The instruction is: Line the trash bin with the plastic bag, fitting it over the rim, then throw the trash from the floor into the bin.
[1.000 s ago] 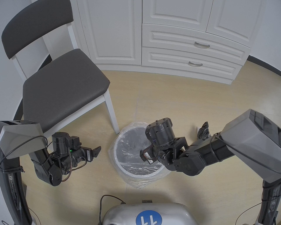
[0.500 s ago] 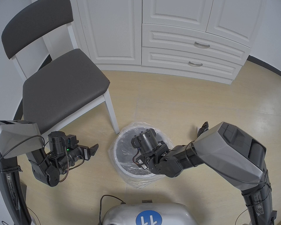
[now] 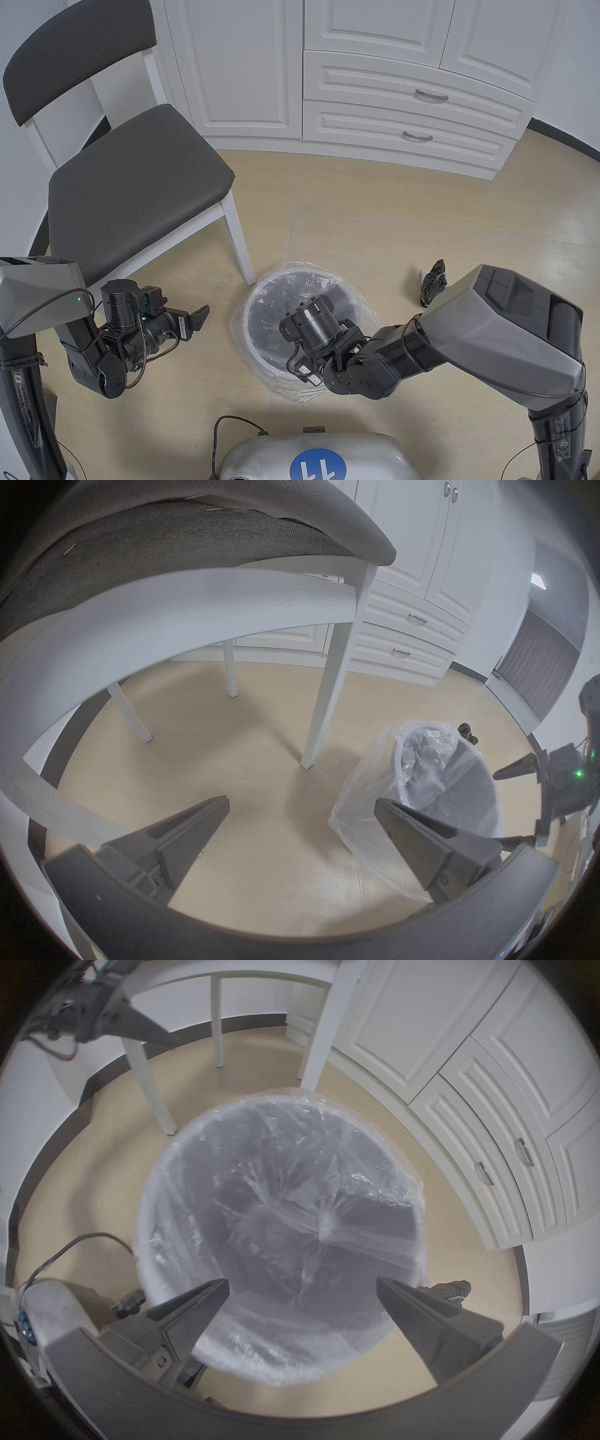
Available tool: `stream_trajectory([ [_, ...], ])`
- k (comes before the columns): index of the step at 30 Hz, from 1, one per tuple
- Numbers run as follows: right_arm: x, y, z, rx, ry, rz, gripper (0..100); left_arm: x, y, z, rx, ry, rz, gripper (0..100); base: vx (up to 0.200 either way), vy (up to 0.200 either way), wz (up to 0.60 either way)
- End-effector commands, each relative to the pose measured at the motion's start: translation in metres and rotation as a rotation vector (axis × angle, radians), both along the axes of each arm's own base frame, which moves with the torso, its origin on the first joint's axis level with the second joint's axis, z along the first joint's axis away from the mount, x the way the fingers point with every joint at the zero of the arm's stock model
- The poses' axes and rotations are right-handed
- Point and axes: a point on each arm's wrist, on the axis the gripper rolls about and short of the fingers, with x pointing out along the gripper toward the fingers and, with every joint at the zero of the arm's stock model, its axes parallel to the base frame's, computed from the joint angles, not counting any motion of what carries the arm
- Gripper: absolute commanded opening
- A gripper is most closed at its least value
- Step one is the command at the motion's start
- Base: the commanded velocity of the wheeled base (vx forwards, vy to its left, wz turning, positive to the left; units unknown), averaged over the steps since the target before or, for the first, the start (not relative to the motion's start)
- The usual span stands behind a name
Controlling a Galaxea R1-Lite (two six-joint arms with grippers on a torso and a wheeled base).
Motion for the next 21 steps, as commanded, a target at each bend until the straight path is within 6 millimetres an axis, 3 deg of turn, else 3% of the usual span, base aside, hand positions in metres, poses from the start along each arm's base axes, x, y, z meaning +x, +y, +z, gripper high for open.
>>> stream_trajectory([
  [1,-0.026,-0.001,0.02,0.0,0.005,0.048,100,-0.002,-0.001,0.0,0.0,-0.007,-0.003,100,0.0,0.0,0.0],
  [6,-0.044,-0.001,0.019,-0.033,0.064,0.099,100,-0.003,-0.001,-0.001,0.0,-0.004,-0.005,100,0.0,0.0,0.0],
  [12,-0.049,0.001,0.022,-0.027,0.064,0.115,100,-0.004,-0.001,0.0,0.0,-0.005,-0.005,100,0.0,0.0,0.0],
  [21,-0.028,0.008,0.029,0.034,0.042,0.11,100,-0.005,0.0,0.002,-0.001,-0.011,-0.003,100,0.0,0.0,0.0],
])
